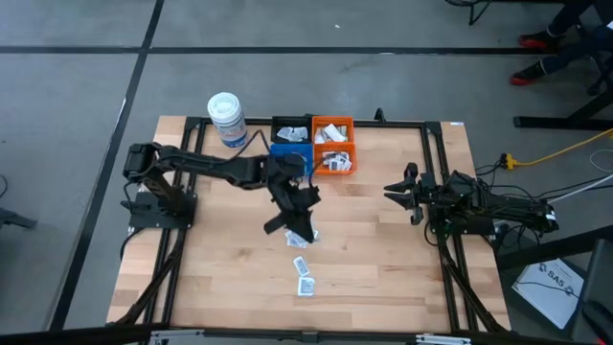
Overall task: Pick & Place First Aid Supplies
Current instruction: Put the alcohol pad into the black bin
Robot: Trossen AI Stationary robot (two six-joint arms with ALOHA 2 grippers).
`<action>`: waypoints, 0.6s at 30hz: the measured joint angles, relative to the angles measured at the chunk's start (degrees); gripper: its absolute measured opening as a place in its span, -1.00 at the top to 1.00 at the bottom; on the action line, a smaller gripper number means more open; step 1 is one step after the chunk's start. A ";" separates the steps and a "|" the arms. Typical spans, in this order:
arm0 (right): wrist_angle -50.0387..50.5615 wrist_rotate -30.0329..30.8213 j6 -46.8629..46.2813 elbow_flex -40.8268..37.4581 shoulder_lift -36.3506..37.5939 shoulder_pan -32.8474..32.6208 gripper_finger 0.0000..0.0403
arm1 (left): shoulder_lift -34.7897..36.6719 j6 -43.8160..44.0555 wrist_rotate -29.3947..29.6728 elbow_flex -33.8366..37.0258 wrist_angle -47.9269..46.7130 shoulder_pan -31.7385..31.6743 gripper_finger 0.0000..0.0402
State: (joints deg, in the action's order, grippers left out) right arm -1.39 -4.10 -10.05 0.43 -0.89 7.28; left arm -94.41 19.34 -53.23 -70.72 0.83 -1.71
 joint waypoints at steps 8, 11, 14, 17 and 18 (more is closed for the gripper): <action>0.00 0.01 0.00 -0.01 -0.01 -0.02 0.50 | 0.00 -2.99 -3.75 -0.02 1.04 -8.74 0.99; 0.00 0.02 -0.01 -0.02 0.00 0.00 0.50 | 0.00 -4.82 -3.88 -0.02 0.99 -12.85 0.99; 0.00 0.01 -0.01 -0.02 -0.01 0.00 0.50 | 0.00 -5.96 -0.46 -0.02 0.88 -16.96 0.99; 0.00 0.02 -0.02 -0.01 -0.02 -0.01 0.50 | 0.00 -6.81 8.13 -0.02 0.62 -20.86 0.99; 0.00 0.01 0.00 -0.02 0.00 0.00 0.50 | 0.00 -7.32 11.35 -0.02 0.60 -22.14 0.99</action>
State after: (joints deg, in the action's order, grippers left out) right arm -1.39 -4.09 -10.05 0.40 -0.89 7.28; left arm -94.41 12.03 -41.88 -70.74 1.43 -23.86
